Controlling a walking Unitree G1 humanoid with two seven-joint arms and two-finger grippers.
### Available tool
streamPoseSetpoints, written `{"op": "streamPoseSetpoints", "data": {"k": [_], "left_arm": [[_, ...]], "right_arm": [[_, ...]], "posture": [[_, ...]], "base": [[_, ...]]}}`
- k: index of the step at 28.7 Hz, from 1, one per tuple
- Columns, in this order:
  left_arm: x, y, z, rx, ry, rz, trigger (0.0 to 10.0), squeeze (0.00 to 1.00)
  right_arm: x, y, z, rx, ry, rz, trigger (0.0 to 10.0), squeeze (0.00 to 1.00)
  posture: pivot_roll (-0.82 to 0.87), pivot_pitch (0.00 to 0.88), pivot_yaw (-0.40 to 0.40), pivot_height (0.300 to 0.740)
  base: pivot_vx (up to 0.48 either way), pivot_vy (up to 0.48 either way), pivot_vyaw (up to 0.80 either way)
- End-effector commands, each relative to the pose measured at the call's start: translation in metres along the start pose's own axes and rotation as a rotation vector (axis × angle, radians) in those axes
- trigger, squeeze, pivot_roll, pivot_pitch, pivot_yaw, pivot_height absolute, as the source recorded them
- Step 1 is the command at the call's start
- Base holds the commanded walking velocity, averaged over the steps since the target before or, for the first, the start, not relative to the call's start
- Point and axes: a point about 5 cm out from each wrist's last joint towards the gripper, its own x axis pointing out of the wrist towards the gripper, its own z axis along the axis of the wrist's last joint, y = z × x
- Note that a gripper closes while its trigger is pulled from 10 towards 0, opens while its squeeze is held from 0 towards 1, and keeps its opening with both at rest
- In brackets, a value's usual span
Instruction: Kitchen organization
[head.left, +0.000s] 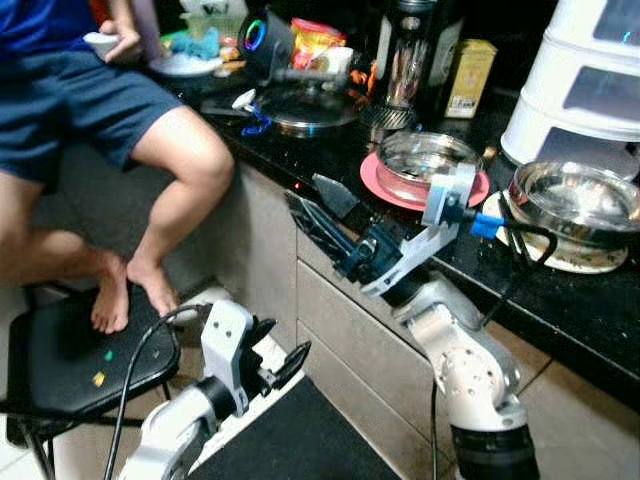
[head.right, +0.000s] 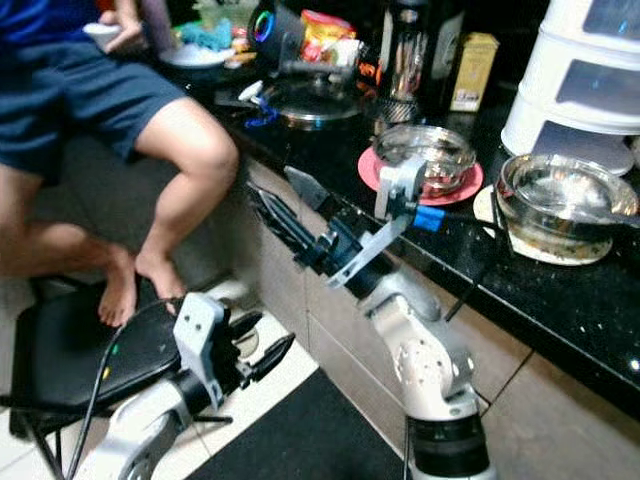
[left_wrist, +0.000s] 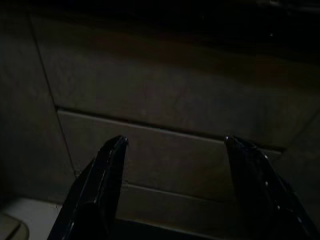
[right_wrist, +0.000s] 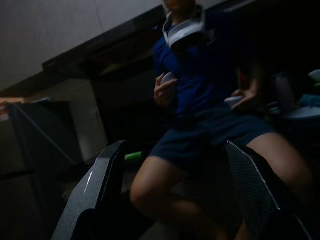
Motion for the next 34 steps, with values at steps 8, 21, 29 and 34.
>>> {"op": "streamPoseSetpoints", "data": {"k": [8, 21, 29, 34], "left_arm": [[-0.002, -0.001, -0.005, 0.001, 0.022, -0.01, 10.0, 0.0], [-0.002, -0.003, -0.006, 0.0, 0.02, -0.025, 10.0, 0.0], [-0.002, -0.003, -0.005, -0.008, 0.017, -0.03, 10.0, 0.0], [-0.003, -0.003, -0.005, -0.014, 0.015, -0.035, 10.0, 0.0]], "right_arm": [[0.001, -0.003, 0.005, -0.013, -0.006, -0.047, 10.0, 0.0], [-0.006, -0.025, 0.012, -0.051, 0.006, -0.222, 10.0, 0.0], [-0.008, -0.031, 0.013, -0.056, 0.018, -0.267, 10.0, 0.0], [-0.01, -0.032, 0.014, -0.066, 0.024, -0.286, 10.0, 0.0]], "posture": [[-0.02, 0.0, -0.006, 0.74], [-0.02, 0.0, -0.005, 0.74], [-0.02, 0.0, -0.004, 0.74], [-0.02, 0.0, 0.0, 0.74]], "base": [[0.388, 0.0, 0.0], [0.175, 0.0, -0.06], [0.0, 0.0, -0.78], [0.0, 0.0, -0.79]]}}
